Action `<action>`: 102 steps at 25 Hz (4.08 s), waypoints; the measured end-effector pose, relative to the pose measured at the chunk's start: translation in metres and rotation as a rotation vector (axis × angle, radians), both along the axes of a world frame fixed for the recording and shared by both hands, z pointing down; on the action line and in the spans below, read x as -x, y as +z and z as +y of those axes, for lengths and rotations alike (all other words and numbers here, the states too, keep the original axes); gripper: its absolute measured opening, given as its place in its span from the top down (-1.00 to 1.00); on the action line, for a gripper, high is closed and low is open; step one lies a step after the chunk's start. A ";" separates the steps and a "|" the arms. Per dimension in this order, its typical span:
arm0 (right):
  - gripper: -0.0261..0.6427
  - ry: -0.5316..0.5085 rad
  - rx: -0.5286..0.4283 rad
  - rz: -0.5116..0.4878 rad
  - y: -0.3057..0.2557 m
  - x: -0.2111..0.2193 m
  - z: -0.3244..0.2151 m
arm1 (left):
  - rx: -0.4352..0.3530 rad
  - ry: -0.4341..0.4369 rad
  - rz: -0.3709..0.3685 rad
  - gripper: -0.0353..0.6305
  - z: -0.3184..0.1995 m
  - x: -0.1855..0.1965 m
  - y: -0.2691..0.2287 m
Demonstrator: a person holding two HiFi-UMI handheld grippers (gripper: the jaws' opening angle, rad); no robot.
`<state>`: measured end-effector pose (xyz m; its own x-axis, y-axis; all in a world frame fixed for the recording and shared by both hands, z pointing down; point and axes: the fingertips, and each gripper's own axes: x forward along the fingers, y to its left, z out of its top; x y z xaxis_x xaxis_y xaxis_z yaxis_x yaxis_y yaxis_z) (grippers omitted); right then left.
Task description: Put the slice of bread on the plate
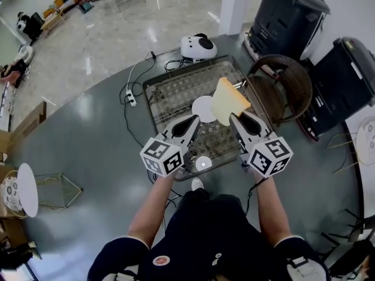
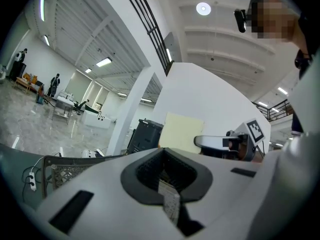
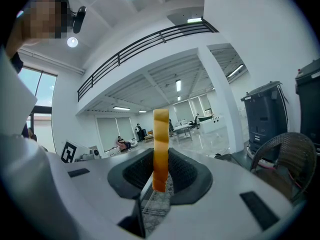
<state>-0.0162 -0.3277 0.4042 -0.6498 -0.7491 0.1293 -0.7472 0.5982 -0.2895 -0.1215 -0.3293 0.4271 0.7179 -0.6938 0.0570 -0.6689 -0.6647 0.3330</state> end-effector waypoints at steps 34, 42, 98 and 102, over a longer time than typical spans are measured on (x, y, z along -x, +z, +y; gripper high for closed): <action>0.66 -0.202 -0.026 -0.075 -0.012 -0.005 -0.088 | -0.008 -0.131 -0.067 0.87 -0.050 -0.035 -0.012; 0.66 -0.226 0.009 -0.066 0.002 -0.005 -0.103 | -0.003 -0.148 -0.066 0.87 -0.056 -0.037 -0.005; 0.37 -0.143 0.771 0.145 0.339 0.024 -0.172 | 0.337 -0.174 -0.141 0.87 -0.076 -0.031 0.154; 0.34 -0.134 0.761 0.167 0.338 0.022 -0.174 | 0.332 -0.177 -0.138 0.87 -0.078 -0.032 0.153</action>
